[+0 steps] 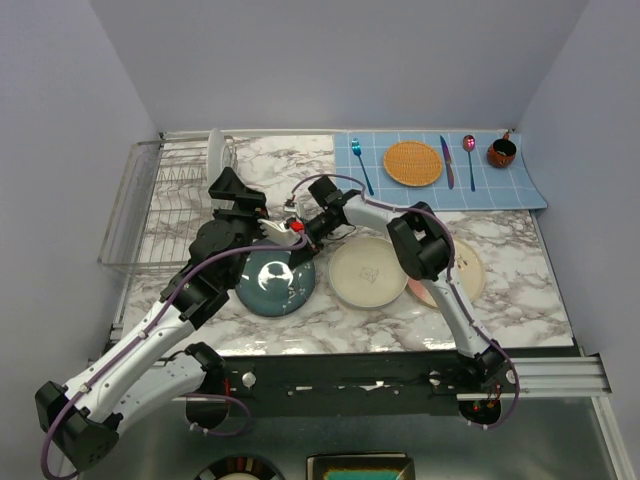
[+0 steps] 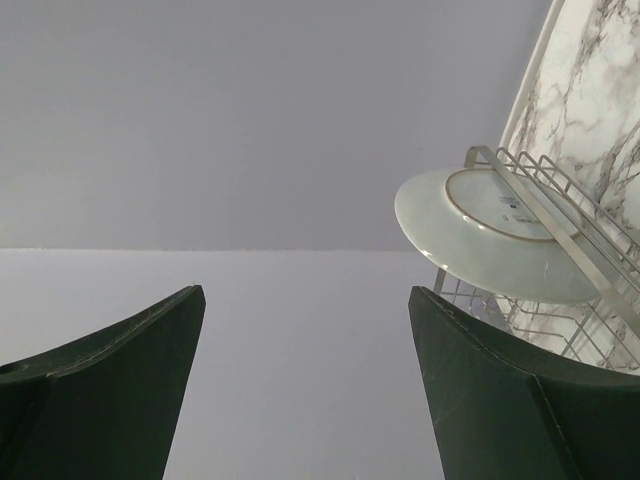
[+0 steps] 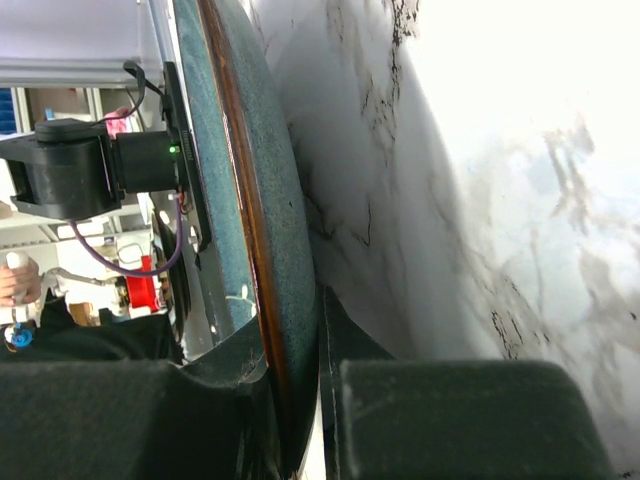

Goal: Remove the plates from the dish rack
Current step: Place the plate at the center of the board.

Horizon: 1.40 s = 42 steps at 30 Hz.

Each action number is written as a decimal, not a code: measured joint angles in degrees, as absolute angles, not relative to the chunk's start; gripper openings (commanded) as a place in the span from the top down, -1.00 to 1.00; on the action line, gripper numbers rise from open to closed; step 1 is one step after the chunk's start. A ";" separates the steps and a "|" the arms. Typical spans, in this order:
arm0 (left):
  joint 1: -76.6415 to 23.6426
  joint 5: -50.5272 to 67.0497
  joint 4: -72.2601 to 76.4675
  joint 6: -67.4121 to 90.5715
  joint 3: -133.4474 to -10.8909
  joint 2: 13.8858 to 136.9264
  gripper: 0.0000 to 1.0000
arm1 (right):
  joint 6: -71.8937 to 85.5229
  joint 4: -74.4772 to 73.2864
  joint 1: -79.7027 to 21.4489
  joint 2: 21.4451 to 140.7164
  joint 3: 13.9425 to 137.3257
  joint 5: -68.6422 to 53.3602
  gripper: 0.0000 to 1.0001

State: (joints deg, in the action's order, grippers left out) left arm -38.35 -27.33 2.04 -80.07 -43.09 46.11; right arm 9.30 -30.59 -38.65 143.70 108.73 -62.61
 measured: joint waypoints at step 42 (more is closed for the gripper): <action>-38.35 -27.35 -0.34 -79.66 -41.74 44.49 -0.88 | 0.78 -37.89 -40.03 140.68 112.57 -51.00 -0.12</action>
